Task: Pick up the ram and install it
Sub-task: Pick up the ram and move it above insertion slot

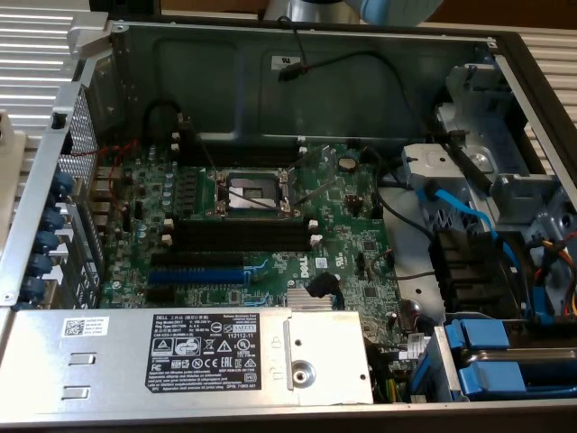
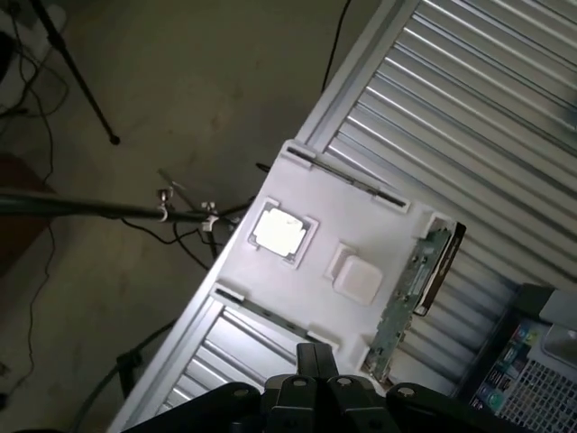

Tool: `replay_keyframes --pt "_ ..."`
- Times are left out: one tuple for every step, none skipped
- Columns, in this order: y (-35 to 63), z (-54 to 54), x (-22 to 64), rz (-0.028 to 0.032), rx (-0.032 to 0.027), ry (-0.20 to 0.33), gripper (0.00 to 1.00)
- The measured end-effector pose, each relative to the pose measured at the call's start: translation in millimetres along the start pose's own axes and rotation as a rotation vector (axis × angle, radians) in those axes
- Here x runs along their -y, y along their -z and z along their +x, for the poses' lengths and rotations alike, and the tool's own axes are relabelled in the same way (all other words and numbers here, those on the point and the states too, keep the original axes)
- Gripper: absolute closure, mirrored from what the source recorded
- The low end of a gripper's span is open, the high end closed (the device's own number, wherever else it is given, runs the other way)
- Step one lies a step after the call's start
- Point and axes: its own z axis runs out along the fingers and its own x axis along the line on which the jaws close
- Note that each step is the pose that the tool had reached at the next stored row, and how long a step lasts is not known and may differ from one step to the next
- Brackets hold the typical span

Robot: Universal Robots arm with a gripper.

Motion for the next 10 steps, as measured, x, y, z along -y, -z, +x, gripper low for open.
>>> replay_keyframes --pt "-0.1 0.2 -0.1 0.0006 -0.0005 0.013 0.89" --pt "-0.1 0.4 -0.2 0.0012 -0.0010 0.026 0.89" --pt "-0.2 0.5 -0.2 0.0019 -0.0015 0.040 0.89" --pt "-0.3 0.7 -0.3 0.0025 -0.0019 0.053 0.89" --pt "-0.4 0.8 -0.4 0.0031 -0.0023 0.066 0.89" --pt "-0.4 1.0 -0.5 0.0038 -0.0027 0.079 0.89" --pt "-0.6 1.1 -0.5 0.0045 -0.0031 0.093 0.89" --pt "-0.6 1.2 -0.6 0.0052 -0.0035 0.107 0.89" --pt "-0.7 1.4 -0.6 0.0058 -0.0040 0.121 0.89" --pt "-0.8 1.5 -0.7 0.0065 -0.0045 0.134 0.89"
